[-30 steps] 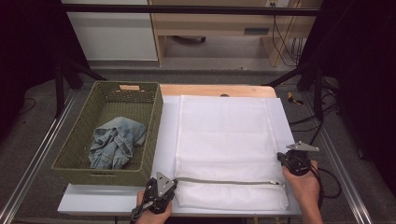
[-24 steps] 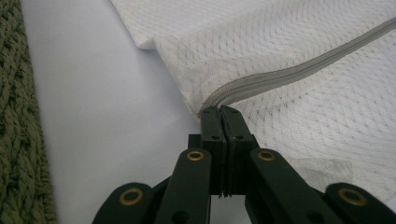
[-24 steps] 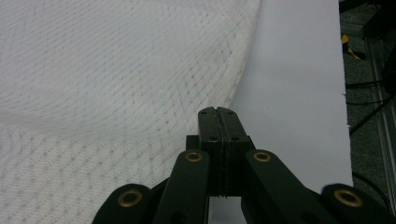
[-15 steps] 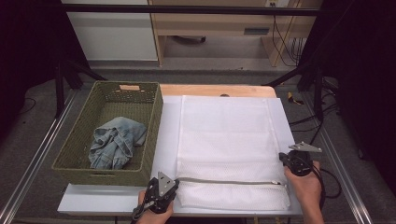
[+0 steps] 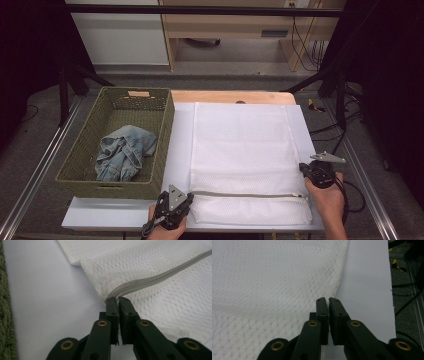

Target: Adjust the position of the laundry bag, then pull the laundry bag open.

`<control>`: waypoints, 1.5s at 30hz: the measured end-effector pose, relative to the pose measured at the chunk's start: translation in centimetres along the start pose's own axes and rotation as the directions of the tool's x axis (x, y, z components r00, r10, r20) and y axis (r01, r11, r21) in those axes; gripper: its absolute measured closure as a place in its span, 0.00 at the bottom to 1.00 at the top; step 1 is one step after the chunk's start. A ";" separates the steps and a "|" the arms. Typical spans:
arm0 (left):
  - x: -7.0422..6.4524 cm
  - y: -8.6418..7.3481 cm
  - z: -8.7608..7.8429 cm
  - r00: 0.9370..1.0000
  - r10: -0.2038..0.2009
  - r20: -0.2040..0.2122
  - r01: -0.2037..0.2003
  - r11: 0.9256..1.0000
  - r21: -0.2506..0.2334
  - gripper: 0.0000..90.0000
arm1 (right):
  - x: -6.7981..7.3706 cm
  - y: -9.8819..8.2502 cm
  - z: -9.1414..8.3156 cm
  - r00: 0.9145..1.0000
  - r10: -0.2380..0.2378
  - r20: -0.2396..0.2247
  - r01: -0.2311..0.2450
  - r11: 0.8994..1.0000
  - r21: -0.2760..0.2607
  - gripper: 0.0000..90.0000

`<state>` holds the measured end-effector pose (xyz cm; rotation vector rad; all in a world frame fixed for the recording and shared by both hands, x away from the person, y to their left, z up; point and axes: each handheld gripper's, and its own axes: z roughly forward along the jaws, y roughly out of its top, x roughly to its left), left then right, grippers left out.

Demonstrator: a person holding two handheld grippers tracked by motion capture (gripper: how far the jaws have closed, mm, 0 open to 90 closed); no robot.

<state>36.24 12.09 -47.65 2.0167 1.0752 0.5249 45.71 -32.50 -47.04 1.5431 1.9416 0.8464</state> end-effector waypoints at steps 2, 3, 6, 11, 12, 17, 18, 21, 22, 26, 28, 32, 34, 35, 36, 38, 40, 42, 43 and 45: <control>-0.1 0.1 -0.2 1.000 -0.010 0.002 0.010 1.000 -0.015 0.80 | -0.1 0.0 -0.2 1.000 0.008 0.007 -0.008 1.000 -0.014 0.86; -0.1 0.1 -0.3 1.000 -0.012 -0.001 0.012 1.000 -0.020 0.74 | -0.1 0.1 -0.3 1.000 0.009 0.008 -0.009 1.000 -0.023 0.82; -0.2 0.2 -0.4 1.000 -0.021 -0.002 0.021 0.999 -0.027 0.60 | -0.1 0.3 -0.8 1.000 0.030 0.007 -0.030 0.998 -0.052 0.73; -0.2 0.4 -0.7 0.999 -0.035 0.020 0.036 0.997 -0.072 0.41 | 0.2 0.8 -1.5 0.999 0.051 0.003 -0.050 0.995 -0.090 0.52; -0.2 0.5 -0.7 0.999 -0.031 0.029 0.034 0.996 -0.080 0.38 | 0.3 0.9 -1.6 0.999 0.047 0.003 -0.047 0.994 -0.098 0.47; -0.2 0.7 -0.8 0.998 -0.023 0.056 0.029 0.993 -0.111 0.21 | 1.0 1.6 -2.5 0.999 0.033 0.004 -0.032 0.990 -0.134 0.21; -0.2 0.7 -0.8 0.997 -0.027 0.065 0.035 0.993 -0.114 0.21 | 1.0 1.6 -2.5 0.999 0.033 0.004 -0.032 0.990 -0.134 0.21; -0.2 0.8 -0.8 0.996 -0.039 0.086 0.050 0.991 -0.124 0.16 | 1.3 1.8 -2.9 1.000 0.005 0.000 -0.005 0.990 -0.144 0.11; -0.2 0.8 -0.8 0.995 -0.040 0.089 0.051 0.991 -0.125 0.14 | 1.4 1.9 -3.0 1.000 0.004 -0.002 -0.004 0.989 -0.146 0.10; -0.3 0.9 -0.9 0.993 -0.037 0.109 0.051 0.989 -0.137 0.09 | 1.8 2.3 -3.8 1.000 0.004 0.000 -0.004 0.986 -0.168 0.09; -0.5 0.9 -1.0 0.993 -0.031 0.115 0.048 0.988 -0.144 0.07 | 2.1 2.4 -4.4 1.000 -0.001 -0.005 0.001 0.983 -0.182 0.08; -0.6 0.9 -1.0 0.992 -0.023 0.127 0.042 0.988 -0.149 0.06 | 2.3 2.7 -5.2 1.000 -0.007 0.003 0.008 0.979 -0.205 0.08; -0.6 0.9 -1.0 0.992 -0.017 0.125 0.035 0.988 -0.149 0.05 | 2.5 2.8 -5.8 1.000 -0.016 0.008 0.017 0.977 -0.215 0.08; -0.6 0.9 -1.0 0.992 -0.015 0.125 0.034 0.988 -0.149 0.05 | 2.5 2.8 -5.9 1.000 -0.022 0.012 0.024 0.976 -0.218 0.08; -0.6 0.9 -1.0 0.992 -0.015 0.126 0.034 0.988 -0.149 0.05 | 2.5 2.8 -5.9 1.000 -0.022 0.012 0.024 0.976 -0.218 0.08; -0.6 0.9 -0.9 0.992 -0.015 0.122 0.033 0.988 -0.151 0.05 | 2.6 2.7 -6.3 0.999 -0.030 0.015 0.033 0.975 -0.220 0.08; -0.6 0.8 -0.9 0.992 -0.015 0.124 0.034 0.988 -0.151 0.05 | 2.7 2.5 -6.6 0.999 -0.035 0.017 0.038 0.977 -0.210 0.08; -0.6 0.8 -1.0 0.992 -0.015 0.125 0.034 0.988 -0.151 0.05 | 2.8 2.1 -7.0 0.999 -0.035 0.020 0.039 0.977 -0.208 0.07; -0.6 0.8 -1.0 0.992 -0.015 0.128 0.035 0.987 -0.154 0.05 | 2.7 1.8 -7.2 0.999 -0.039 0.018 0.042 0.978 -0.206 0.07; -0.6 0.8 -1.2 0.992 -0.010 0.127 0.030 0.987 -0.157 0.05 | 2.7 1.1 -7.7 0.999 -0.039 0.027 0.043 0.978 -0.204 0.07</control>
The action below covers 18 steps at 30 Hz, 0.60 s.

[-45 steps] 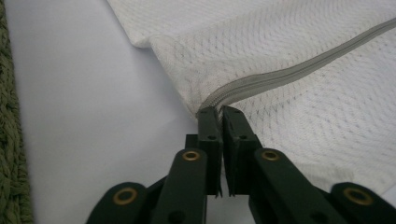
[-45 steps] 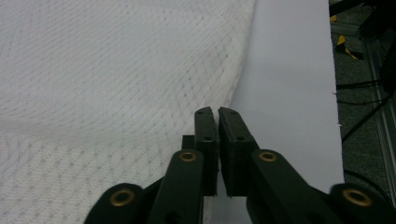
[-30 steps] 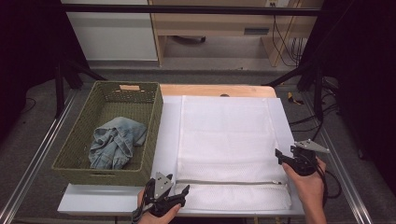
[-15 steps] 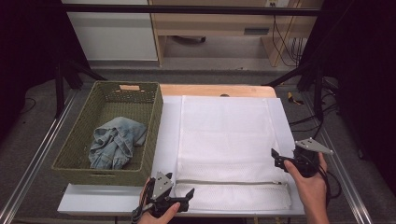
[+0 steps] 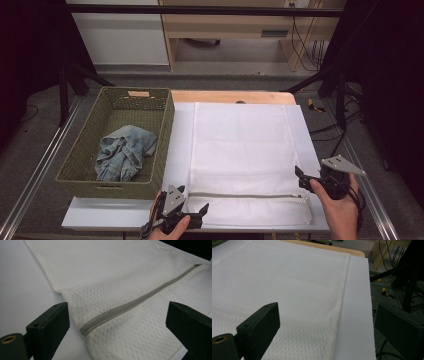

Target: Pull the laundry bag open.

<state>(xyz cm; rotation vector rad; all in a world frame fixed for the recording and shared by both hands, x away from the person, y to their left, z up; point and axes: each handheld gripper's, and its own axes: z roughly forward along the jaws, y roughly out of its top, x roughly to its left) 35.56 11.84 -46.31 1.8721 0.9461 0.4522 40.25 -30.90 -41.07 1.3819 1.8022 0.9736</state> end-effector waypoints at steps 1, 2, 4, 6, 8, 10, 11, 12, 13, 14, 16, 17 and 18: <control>0.0 0.0 0.0 1.000 0.000 0.001 0.000 1.000 -0.001 0.05 | 0.0 -0.4 -0.3 1.000 -0.001 0.000 0.001 1.000 0.004 0.07; 0.0 0.0 -0.1 1.000 0.001 0.001 -0.001 1.000 -0.002 0.05 | -0.1 -0.7 -0.6 1.000 0.003 0.004 -0.003 1.000 0.009 0.08; 0.1 -0.1 -0.1 1.000 -0.002 0.002 0.002 1.000 0.000 0.06 | -0.2 -1.4 -1.1 1.000 0.015 0.006 -0.015 1.000 0.014 0.09; 0.0 -0.1 -0.1 1.000 0.001 0.002 -0.001 1.000 0.005 0.06 | -0.3 -2.4 -1.6 1.000 0.028 0.007 -0.028 0.999 0.023 0.10; 0.0 -0.1 -0.1 1.000 0.000 0.000 0.000 1.000 0.001 0.06 | -0.4 -3.1 -2.0 0.999 0.033 0.011 -0.034 0.999 0.031 0.11; 0.0 -0.1 -0.1 1.000 0.007 -0.003 -0.007 1.000 -0.001 0.07 | -0.4 -3.8 -2.4 0.999 0.033 0.014 -0.034 0.999 0.043 0.12; 0.0 -0.1 -0.1 1.000 0.007 -0.001 -0.007 1.000 0.001 0.07 | -0.4 -3.9 -2.5 0.999 0.034 0.014 -0.035 0.999 0.042 0.12; 0.0 -0.1 -0.1 1.000 0.008 -0.003 -0.008 1.000 0.003 0.07 | -0.4 -4.1 -2.7 0.999 0.041 0.010 -0.042 0.998 0.045 0.12; 0.0 -0.1 -0.1 1.000 0.009 -0.004 -0.009 1.000 0.004 0.07 | -0.4 -4.3 -2.8 0.999 0.042 0.008 -0.042 0.998 0.046 0.13; 0.1 -0.1 -0.1 1.000 0.010 -0.004 -0.010 1.000 0.005 0.07 | -0.4 -4.5 -3.0 0.999 0.045 0.007 -0.045 0.998 0.047 0.14; 0.1 -0.1 -0.1 1.000 0.003 -0.009 -0.003 1.000 0.002 0.07 | -0.3 -4.8 -3.2 0.999 0.046 0.007 -0.046 0.998 0.050 0.15; 0.2 0.0 -0.1 1.000 0.009 -0.011 -0.009 1.000 0.003 0.07 | -0.3 -4.9 -3.4 0.999 0.045 0.004 -0.045 0.998 0.051 0.16; 0.3 0.0 -0.2 1.000 0.008 -0.013 -0.008 1.000 0.002 0.07 | -0.3 -5.1 -3.4 0.999 0.042 0.002 -0.042 0.998 0.053 0.16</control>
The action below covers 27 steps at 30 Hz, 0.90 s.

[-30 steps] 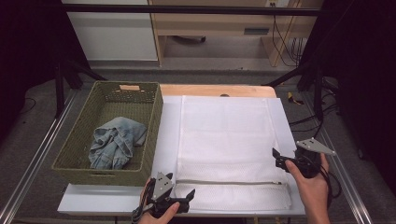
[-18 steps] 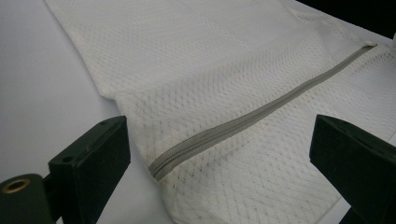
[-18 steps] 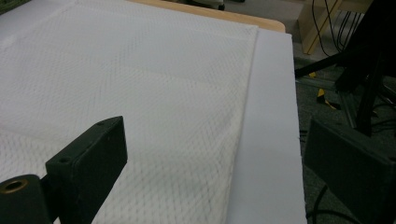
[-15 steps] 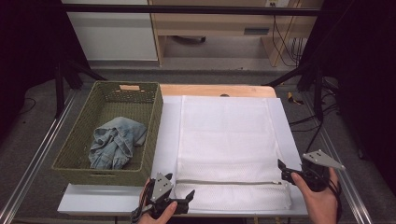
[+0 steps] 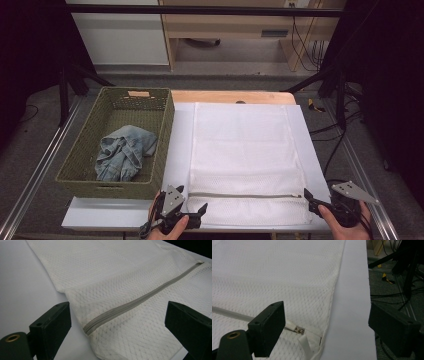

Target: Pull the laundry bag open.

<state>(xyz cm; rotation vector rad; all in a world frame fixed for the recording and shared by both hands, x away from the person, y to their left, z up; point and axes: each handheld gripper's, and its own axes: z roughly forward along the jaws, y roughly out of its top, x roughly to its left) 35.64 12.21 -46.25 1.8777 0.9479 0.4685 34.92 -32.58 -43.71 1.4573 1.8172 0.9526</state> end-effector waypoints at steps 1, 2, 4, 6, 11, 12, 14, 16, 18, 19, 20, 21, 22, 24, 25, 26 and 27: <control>0.1 0.0 -0.1 1.000 -0.003 -0.002 0.003 1.000 -0.005 0.07 | 0.0 -0.2 -0.1 1.000 0.002 -0.001 -0.002 1.000 0.003 0.17; 0.2 0.1 -0.1 1.000 -0.008 -0.005 0.008 1.000 -0.008 0.07 | 0.0 -0.4 -0.2 1.000 0.000 0.000 0.000 1.000 0.004 0.17; 0.4 0.2 -0.2 1.000 -0.006 -0.012 0.006 1.000 -0.013 0.07 | 0.0 -0.7 -0.4 1.000 0.006 -0.002 -0.006 1.000 0.007 0.18; 0.5 0.2 -0.3 1.000 -0.010 -0.013 0.010 1.000 -0.014 0.07 | -0.1 -1.0 -0.5 1.000 0.009 -0.006 -0.009 1.000 0.013 0.19; 0.6 0.3 -0.4 1.000 -0.018 -0.003 0.018 1.000 -0.017 0.06 | -0.1 -1.8 -0.6 1.000 0.015 -0.018 -0.014 1.000 0.028 0.22; 0.6 0.3 -0.5 1.000 -0.016 0.000 0.016 1.000 -0.017 0.06 | -0.1 -1.9 -0.6 1.000 0.017 -0.018 -0.016 0.999 0.031 0.23; 0.5 0.3 -0.5 1.000 -0.015 -0.001 0.015 1.000 -0.020 0.06 | -0.3 -2.1 -0.6 1.000 0.020 -0.021 -0.019 0.999 0.031 0.27; 0.5 0.3 -0.6 1.000 -0.016 -0.001 0.016 1.000 -0.022 0.07 | -0.4 -2.2 -0.5 0.999 0.026 -0.024 -0.026 0.999 0.030 0.32; 0.5 0.3 -0.7 1.000 -0.022 -0.001 0.022 0.999 -0.027 0.07 | -0.4 -2.2 -0.3 0.999 0.028 -0.037 -0.028 0.999 0.019 0.41; 0.5 0.3 -0.7 1.000 -0.022 -0.002 0.022 0.999 -0.029 0.07 | -0.4 -2.2 -0.3 0.999 0.028 -0.037 -0.028 0.999 0.019 0.41; 0.5 0.3 -0.7 1.000 -0.022 -0.001 0.022 0.999 -0.029 0.07 | -0.4 -2.2 -0.1 0.999 0.016 -0.032 -0.016 1.000 0.016 0.44; 0.5 0.3 -0.7 1.000 -0.018 0.000 0.018 1.000 -0.025 0.08 | -0.4 -2.1 0.0 0.999 0.020 -0.039 -0.019 1.000 0.016 0.47; 0.5 0.3 -0.7 1.000 -0.020 0.000 0.020 0.999 -0.028 0.08 | -0.5 -2.1 0.3 0.999 0.010 -0.036 -0.010 1.000 0.013 0.49; 0.5 0.2 -0.7 1.000 -0.015 0.001 0.015 1.000 -0.021 0.08 | -0.7 -2.0 0.9 0.999 0.015 -0.038 -0.014 1.000 0.020 0.52; 0.5 0.2 -0.7 1.000 -0.015 0.001 0.015 1.000 -0.020 0.08 | -0.8 -2.0 1.4 0.998 0.024 -0.058 -0.022 0.999 0.034 0.54; 0.4 0.2 -0.6 1.000 -0.015 0.001 0.015 1.000 -0.019 0.08 | -0.8 -2.0 1.4 0.998 0.024 -0.058 -0.022 0.999 0.034 0.54; 0.4 0.1 -0.6 1.000 -0.015 0.002 0.015 1.000 -0.017 0.09 | -0.7 -2.0 1.9 0.998 0.008 -0.062 -0.005 0.999 0.046 0.55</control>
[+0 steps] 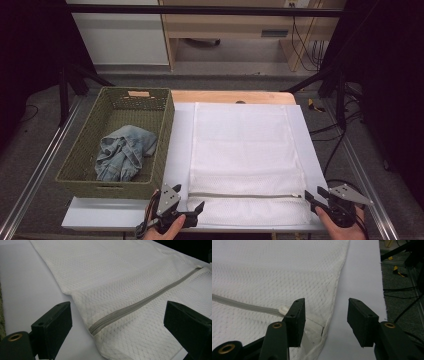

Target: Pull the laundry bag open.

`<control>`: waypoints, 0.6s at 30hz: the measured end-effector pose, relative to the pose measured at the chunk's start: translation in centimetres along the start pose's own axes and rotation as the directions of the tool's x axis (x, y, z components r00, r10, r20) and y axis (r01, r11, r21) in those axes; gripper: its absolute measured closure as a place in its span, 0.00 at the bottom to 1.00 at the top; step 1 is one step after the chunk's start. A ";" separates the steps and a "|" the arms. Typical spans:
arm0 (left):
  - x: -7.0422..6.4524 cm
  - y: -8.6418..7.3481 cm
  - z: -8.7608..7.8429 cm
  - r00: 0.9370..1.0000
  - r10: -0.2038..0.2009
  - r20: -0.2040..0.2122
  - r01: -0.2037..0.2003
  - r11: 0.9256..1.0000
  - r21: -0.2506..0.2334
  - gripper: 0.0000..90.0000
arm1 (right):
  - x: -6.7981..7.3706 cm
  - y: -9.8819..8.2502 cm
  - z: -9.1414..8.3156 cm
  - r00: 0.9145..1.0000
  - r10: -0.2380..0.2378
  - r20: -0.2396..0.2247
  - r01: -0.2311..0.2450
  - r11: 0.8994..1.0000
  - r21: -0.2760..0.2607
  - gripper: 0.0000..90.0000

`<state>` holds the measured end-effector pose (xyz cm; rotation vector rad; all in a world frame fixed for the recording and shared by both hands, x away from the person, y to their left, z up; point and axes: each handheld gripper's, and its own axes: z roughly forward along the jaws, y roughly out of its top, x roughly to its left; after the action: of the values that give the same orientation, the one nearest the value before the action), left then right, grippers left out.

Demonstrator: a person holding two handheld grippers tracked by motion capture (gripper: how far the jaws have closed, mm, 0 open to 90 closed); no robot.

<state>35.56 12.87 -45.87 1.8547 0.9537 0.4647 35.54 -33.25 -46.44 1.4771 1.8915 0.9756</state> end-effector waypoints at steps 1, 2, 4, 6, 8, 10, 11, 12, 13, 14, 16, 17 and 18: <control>0.0 0.0 0.0 1.000 0.001 0.000 -0.001 1.000 0.001 0.09 | 0.0 -0.1 0.2 1.000 0.003 -0.005 -0.003 1.000 0.008 0.55; 0.0 0.0 0.0 1.000 0.003 0.001 -0.003 1.000 0.002 0.09 | 0.0 -0.1 0.2 1.000 0.003 -0.005 -0.003 1.000 0.008 0.55; -0.1 0.0 0.1 1.000 0.006 0.005 -0.006 1.000 0.003 0.09 | 0.1 -0.2 0.3 1.000 0.009 -0.014 -0.008 1.000 0.021 0.56; -0.2 0.1 0.1 1.000 0.012 0.006 -0.012 1.000 0.004 0.09 | 0.1 -0.3 0.5 1.000 0.004 -0.016 -0.003 1.000 0.029 0.56; -0.3 0.1 0.2 1.000 0.015 0.009 -0.015 1.000 0.004 0.09 | 0.0 -0.5 0.7 1.000 0.000 -0.021 0.001 0.999 0.043 0.57; -0.3 0.1 0.2 1.000 0.020 0.011 -0.020 1.000 0.004 0.10 | 0.1 -0.6 0.7 1.000 -0.002 -0.025 0.003 0.999 0.052 0.58; -0.4 0.1 0.2 1.000 0.021 0.013 -0.021 1.000 0.005 0.10 | 0.2 -0.7 0.8 1.000 0.000 -0.027 0.002 0.998 0.055 0.58; -0.4 0.1 0.2 1.000 0.018 0.014 -0.018 1.000 0.007 0.10 | 0.3 -0.7 0.7 0.999 0.003 -0.035 -0.001 0.998 0.060 0.58; -0.4 0.1 0.2 1.000 0.019 0.015 -0.019 1.000 0.008 0.10 | 0.3 -0.7 0.8 0.999 0.004 -0.036 -0.002 0.998 0.065 0.58; -0.4 0.1 0.2 1.000 0.018 0.015 -0.018 1.000 0.009 0.10 | 0.3 -0.8 0.8 0.999 0.004 -0.038 -0.001 0.998 0.067 0.58; -0.4 0.1 0.1 1.000 0.020 0.016 -0.020 1.000 0.009 0.10 | 0.4 -0.8 0.9 0.999 -0.007 -0.035 0.009 0.997 0.075 0.58; -0.4 0.1 0.1 1.000 0.020 0.017 -0.020 1.000 0.009 0.10 | 0.5 -0.9 1.0 0.999 -0.006 -0.037 0.009 0.997 0.078 0.58; -0.5 0.1 0.1 1.000 0.021 0.017 -0.021 1.000 0.009 0.10 | 0.6 -0.9 1.0 0.999 -0.014 -0.039 0.017 0.996 0.084 0.58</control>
<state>35.39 12.43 -45.83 1.8754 0.9271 0.4573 35.69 -32.61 -47.77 1.4996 1.9909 0.9337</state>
